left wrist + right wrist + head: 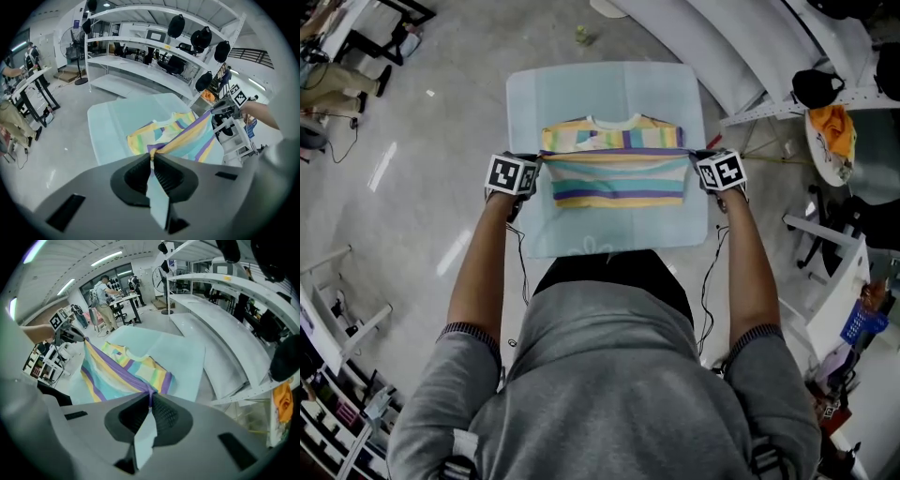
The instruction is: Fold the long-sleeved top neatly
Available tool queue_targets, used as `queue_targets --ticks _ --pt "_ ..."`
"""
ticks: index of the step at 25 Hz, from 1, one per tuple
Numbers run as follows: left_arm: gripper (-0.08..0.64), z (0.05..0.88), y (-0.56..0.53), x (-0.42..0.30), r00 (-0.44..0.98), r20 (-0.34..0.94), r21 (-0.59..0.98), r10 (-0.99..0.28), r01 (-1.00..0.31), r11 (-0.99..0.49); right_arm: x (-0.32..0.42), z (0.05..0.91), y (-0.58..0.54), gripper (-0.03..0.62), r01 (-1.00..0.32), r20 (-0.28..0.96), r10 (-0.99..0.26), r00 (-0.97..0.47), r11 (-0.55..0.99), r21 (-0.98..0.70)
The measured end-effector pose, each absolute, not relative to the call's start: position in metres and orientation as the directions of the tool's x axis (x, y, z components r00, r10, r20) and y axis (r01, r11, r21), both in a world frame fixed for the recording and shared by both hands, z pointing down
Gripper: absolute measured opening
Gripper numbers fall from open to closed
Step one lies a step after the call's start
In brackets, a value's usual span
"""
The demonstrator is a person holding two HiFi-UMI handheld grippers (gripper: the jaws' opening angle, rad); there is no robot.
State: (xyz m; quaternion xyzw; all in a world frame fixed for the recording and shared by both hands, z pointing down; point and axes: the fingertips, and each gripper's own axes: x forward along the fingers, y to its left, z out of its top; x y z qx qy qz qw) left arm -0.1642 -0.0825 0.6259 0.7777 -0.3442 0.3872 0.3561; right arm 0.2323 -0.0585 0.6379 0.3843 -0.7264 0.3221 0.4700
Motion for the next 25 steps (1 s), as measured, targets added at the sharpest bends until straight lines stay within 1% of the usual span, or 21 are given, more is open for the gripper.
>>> queue_targets --ticks 4,10,15,17,21,23,25 --pt "0.034 0.636 -0.114 -0.166 0.443 0.859 0.267 -0.257 -0.816 -0.513 0.229 0.65 -0.091 0.032 -0.856 0.93 -0.249 -0.27 0.505 -0.113" --pt "0.035 0.666 -0.144 -0.162 0.394 0.89 0.25 -0.228 -0.842 -0.478 0.235 0.681 -0.13 0.036 -0.838 0.937 -0.191 -0.293 0.523 -0.156" --pt "0.038 0.693 -0.163 -0.165 0.36 0.911 0.238 -0.202 -0.857 -0.456 0.233 0.704 -0.155 0.057 -0.825 0.948 -0.146 -0.284 0.542 -0.163" --pt "0.049 0.698 -0.172 -0.172 0.33 0.918 0.209 -0.22 -0.874 -0.438 0.232 0.709 -0.164 0.076 -0.822 0.952 -0.136 -0.275 0.546 -0.16" --pt "0.055 0.699 -0.197 -0.199 0.23 0.923 0.106 -0.308 -0.922 -0.371 0.24 0.713 -0.183 0.115 -0.827 0.959 -0.151 -0.242 0.549 -0.122" --pt "0.055 0.694 -0.204 -0.204 0.23 0.914 0.097 -0.334 -0.924 -0.371 0.247 0.711 -0.192 0.145 -0.827 0.959 -0.162 -0.231 0.552 -0.106" --pt "0.055 0.685 -0.21 -0.196 0.278 0.891 0.111 -0.359 -0.9 -0.422 0.253 0.707 -0.199 0.182 -0.82 0.959 -0.173 -0.226 0.565 -0.091"
